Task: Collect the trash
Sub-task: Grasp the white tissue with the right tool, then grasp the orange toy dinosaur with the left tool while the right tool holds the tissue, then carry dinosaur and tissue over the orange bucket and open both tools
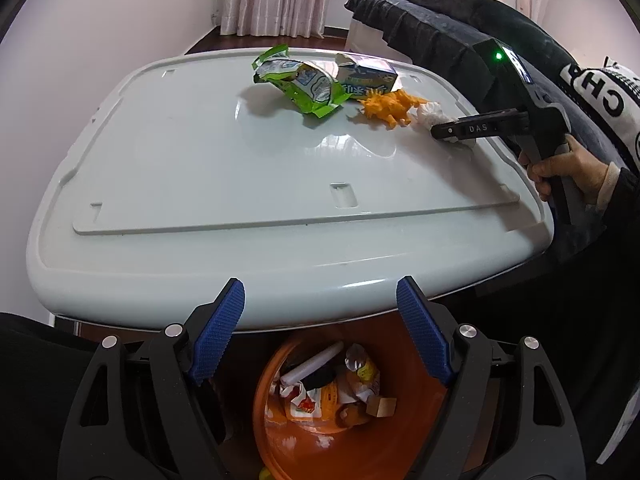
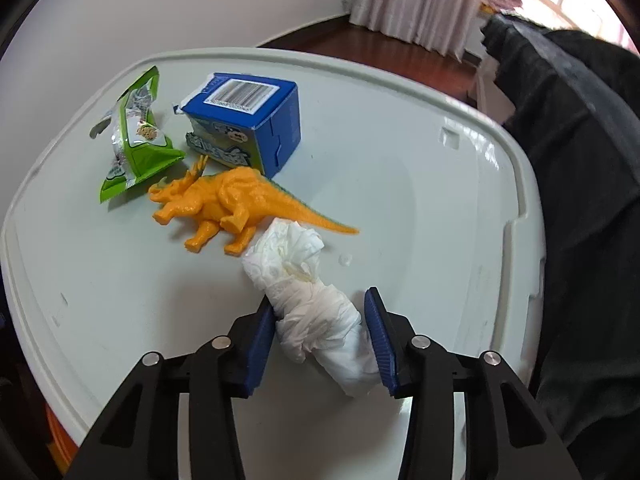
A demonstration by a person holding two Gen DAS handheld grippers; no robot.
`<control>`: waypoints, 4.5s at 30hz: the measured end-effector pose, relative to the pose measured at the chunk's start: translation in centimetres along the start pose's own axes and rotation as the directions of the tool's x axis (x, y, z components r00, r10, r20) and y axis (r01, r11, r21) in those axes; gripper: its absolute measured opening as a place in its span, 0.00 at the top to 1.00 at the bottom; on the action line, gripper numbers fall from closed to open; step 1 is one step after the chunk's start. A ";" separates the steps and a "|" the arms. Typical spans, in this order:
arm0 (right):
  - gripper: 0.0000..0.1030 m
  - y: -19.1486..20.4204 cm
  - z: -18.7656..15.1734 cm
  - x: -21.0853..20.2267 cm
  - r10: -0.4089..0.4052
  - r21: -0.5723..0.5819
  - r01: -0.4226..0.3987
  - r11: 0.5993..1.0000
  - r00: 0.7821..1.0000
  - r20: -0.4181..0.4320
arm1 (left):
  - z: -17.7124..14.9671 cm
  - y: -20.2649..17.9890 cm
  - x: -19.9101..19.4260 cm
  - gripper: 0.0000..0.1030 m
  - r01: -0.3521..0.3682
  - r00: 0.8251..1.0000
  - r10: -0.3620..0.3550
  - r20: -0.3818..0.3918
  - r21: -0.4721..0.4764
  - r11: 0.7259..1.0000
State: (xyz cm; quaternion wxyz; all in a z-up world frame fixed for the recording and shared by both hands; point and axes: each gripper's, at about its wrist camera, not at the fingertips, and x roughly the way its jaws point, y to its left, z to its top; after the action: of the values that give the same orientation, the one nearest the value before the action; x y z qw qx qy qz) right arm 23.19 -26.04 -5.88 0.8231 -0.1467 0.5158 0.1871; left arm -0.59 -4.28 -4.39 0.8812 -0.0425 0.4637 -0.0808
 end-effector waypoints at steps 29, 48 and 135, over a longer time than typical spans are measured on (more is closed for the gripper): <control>0.61 2.6 -11.4 -14.8 -0.104 0.457 -0.114 0.882 0.899 0.425 | 15.6 -7.9 12.3 0.26 0.255 0.967 -0.246 -0.069 0.244 0.936; 0.60 2.5 -12.0 -14.8 -0.015 0.443 -0.207 0.872 0.895 0.447 | 17.3 -6.6 15.6 0.25 0.247 0.967 -0.239 -0.091 0.080 0.966; 0.60 17.6 -20.9 -14.1 0.068 0.297 -0.121 0.947 0.981 0.183 | -6.1 -2.1 -3.2 0.41 0.019 0.991 -0.015 -0.134 0.031 0.999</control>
State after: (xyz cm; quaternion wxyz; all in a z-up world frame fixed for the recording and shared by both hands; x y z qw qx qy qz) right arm -7.07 -21.75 -2.81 0.8669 0.0245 0.4728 0.1559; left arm -7.66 -5.81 -4.96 0.8480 -0.0268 0.5202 -0.0983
